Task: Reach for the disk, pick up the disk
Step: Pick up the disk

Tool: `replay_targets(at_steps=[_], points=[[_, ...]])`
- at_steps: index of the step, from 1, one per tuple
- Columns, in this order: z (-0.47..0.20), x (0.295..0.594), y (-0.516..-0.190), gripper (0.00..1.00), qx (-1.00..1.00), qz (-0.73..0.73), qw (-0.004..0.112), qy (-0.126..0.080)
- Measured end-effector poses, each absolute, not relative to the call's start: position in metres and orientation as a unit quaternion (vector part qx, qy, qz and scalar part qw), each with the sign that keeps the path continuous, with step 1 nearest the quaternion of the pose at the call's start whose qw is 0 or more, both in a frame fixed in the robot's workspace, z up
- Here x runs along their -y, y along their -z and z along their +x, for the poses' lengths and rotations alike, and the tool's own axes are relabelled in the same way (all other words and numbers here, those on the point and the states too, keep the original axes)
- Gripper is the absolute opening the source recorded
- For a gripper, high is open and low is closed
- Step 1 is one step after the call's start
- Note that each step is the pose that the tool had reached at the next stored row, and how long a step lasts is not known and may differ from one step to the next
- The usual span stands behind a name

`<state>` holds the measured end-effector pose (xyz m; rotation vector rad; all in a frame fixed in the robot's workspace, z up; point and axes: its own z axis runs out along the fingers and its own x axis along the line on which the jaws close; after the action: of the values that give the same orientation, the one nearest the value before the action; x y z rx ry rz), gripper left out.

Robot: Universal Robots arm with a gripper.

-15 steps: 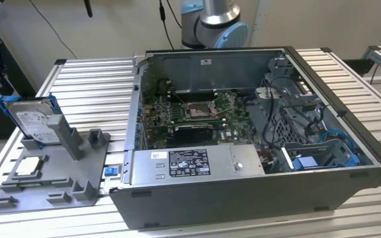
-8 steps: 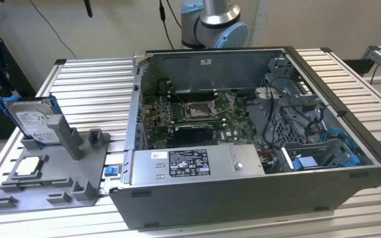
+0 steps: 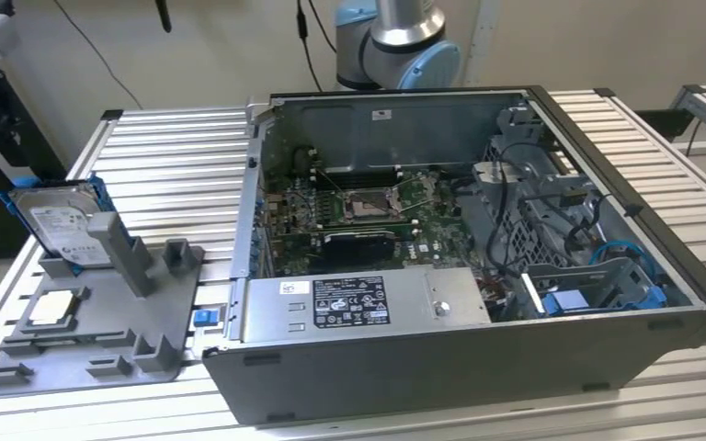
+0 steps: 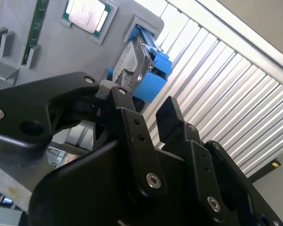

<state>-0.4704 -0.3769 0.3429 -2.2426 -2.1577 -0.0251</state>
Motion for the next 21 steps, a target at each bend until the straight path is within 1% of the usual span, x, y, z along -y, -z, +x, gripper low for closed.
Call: replay_targets(at_steps=[2, 4, 21], points=[[-0.470, 0.377, -0.342, 1.00, 0.693, -0.720, 0.021, 0.002], [-0.469, 0.377, -0.339, 1.00, 0.694, -0.720, 0.023, 0.000], [-0.463, 0.376, -0.308, 1.00, 0.728, -0.685, 0.023, -0.002]])
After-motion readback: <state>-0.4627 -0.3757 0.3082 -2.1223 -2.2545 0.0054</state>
